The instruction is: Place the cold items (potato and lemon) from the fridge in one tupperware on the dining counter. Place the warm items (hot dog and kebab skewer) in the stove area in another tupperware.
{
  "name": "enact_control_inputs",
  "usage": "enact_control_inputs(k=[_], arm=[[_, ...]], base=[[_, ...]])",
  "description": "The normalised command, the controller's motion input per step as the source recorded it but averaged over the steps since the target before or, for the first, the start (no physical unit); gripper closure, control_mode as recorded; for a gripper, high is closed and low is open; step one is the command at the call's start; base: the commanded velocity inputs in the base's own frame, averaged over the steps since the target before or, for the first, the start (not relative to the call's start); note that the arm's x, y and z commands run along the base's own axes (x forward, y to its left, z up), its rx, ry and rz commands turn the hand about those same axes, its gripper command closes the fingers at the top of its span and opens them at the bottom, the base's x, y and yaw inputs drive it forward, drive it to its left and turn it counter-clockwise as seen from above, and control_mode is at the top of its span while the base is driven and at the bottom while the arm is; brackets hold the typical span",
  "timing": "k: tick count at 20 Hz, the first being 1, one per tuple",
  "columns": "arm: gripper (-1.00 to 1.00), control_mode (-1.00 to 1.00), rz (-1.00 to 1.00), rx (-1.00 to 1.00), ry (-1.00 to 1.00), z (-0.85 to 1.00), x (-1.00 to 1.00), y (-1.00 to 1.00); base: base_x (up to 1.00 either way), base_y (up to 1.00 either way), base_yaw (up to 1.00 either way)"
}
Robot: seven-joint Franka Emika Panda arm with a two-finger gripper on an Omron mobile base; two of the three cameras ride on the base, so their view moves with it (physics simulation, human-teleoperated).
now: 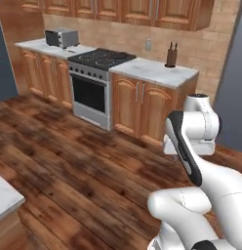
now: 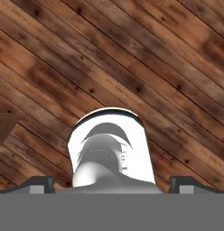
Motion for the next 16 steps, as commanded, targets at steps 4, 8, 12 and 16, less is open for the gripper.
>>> enact_control_inputs(k=[4, 8, 12, 16], arm=[[-1.00, 1.00, 0.00, 0.00, 0.00, 0.00, 0.00, 0.00], [-1.00, 1.00, 0.00, 0.00, 0.00, 0.00, 0.00, 0.00], [-1.00, 1.00, 0.00, 0.00, 0.00, 0.00, 0.00, 0.00], [-1.00, 1.00, 0.00, 0.00, 0.00, 0.00, 0.00, 0.00]], base=[[1.00, -0.30, 0.63], [1.00, -0.31, 0.63], [1.00, -0.35, 0.59], [1.00, -0.39, 0.56]])
